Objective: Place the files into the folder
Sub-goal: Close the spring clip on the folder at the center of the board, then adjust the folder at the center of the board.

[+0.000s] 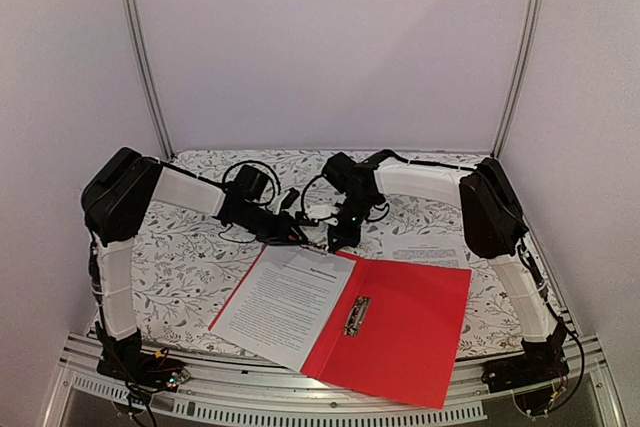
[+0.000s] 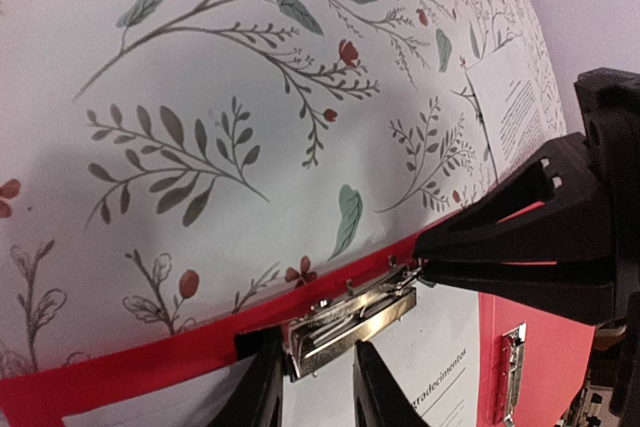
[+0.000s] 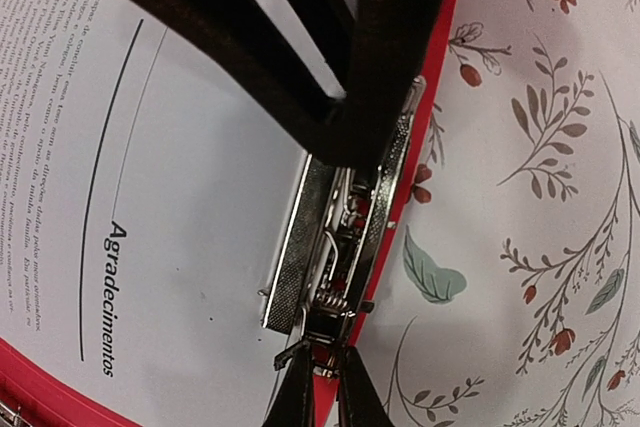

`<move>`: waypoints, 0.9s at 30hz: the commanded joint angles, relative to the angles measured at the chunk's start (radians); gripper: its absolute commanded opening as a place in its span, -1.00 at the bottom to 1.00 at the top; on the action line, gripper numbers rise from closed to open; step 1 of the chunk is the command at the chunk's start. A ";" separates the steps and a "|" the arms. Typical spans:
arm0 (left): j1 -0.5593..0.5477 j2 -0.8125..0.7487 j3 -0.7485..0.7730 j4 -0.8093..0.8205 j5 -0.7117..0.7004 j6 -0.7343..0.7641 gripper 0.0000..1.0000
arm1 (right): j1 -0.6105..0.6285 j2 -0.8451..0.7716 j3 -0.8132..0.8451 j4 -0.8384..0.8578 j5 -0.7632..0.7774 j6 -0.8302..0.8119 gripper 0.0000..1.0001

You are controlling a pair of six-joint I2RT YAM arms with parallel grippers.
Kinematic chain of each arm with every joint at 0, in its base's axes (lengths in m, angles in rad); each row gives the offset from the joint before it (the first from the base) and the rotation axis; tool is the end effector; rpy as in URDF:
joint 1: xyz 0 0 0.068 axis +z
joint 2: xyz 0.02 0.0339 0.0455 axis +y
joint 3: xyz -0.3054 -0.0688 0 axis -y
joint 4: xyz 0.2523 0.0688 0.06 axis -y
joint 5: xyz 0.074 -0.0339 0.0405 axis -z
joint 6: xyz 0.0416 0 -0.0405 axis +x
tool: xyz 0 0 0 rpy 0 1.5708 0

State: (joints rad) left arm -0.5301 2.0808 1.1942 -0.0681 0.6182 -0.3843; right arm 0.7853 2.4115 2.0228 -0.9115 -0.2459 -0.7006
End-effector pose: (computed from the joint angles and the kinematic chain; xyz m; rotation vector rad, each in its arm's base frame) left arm 0.3652 -0.2420 0.1344 0.4591 2.6092 -1.1254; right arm 0.3707 0.3850 0.1669 -1.9698 2.0734 0.3695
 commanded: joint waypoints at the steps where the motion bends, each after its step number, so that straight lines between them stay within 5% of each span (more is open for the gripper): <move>1: -0.003 -0.038 -0.043 -0.053 -0.022 0.012 -0.46 | 0.001 0.089 -0.015 -0.049 0.056 -0.026 -1.00; 13: 0.035 -0.193 -0.149 -0.031 -0.073 0.008 -0.12 | -0.009 0.100 0.049 -0.074 0.044 -0.057 -1.00; 22: 0.056 -0.374 -0.228 -0.159 -0.314 -0.037 0.35 | -0.016 0.178 0.242 -0.093 0.076 -0.088 -1.00; 27: 0.060 -0.442 -0.239 -0.214 -0.414 -0.072 0.47 | -0.014 0.222 0.349 -0.046 0.052 -0.066 -0.82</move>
State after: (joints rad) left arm -0.4831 1.6917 0.9779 -0.2100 0.3290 -0.4217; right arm 0.7773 2.5622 2.3157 -0.9916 -0.2310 -0.7589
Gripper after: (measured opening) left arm 0.708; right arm 0.046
